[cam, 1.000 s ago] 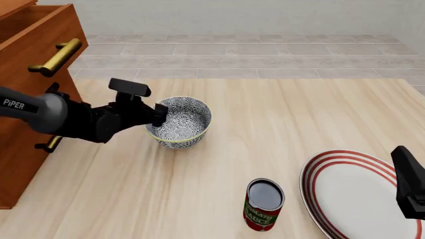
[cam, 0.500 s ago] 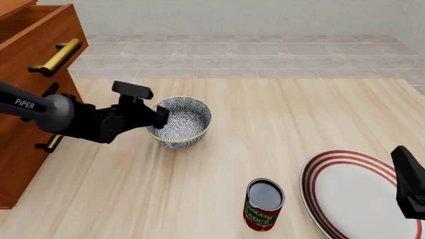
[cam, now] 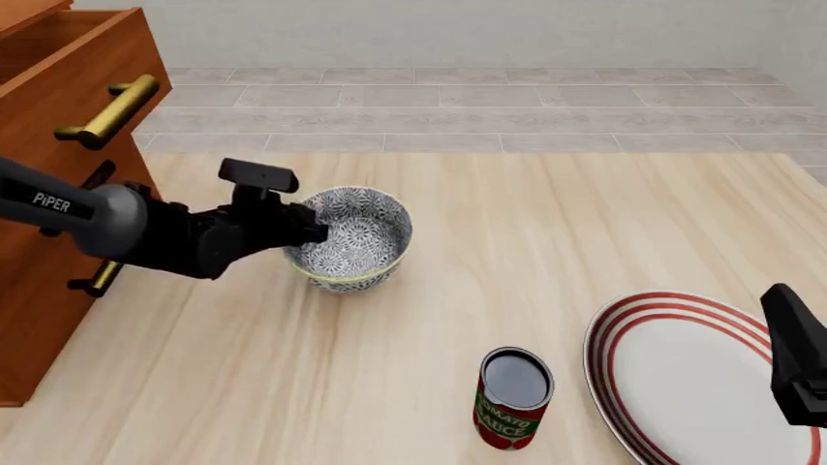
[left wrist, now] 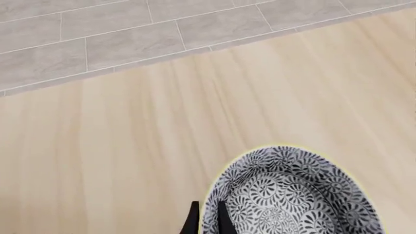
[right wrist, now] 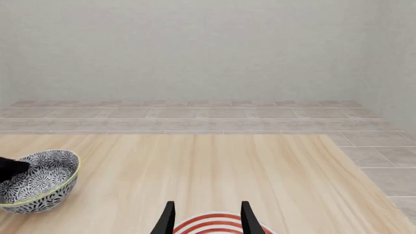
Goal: Put the bowl on top of the cabinet.
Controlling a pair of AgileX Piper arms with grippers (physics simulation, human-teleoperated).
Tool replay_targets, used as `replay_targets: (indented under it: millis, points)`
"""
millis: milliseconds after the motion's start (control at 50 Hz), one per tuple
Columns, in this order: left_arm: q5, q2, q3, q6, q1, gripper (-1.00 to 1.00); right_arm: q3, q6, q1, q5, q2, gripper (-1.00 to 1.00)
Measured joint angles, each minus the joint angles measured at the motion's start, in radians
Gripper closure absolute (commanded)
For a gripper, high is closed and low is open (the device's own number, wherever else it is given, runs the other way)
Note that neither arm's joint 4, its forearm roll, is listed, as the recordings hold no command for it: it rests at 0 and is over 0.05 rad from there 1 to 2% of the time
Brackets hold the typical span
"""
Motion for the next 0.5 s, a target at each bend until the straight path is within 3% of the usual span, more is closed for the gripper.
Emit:
replay_targets:
  millis: [500]
  points:
    - [0.004,-0.100,0.059,-0.022,-0.038,1.00,0.000,0.000,0.000,0.000,0.000,-1.00]
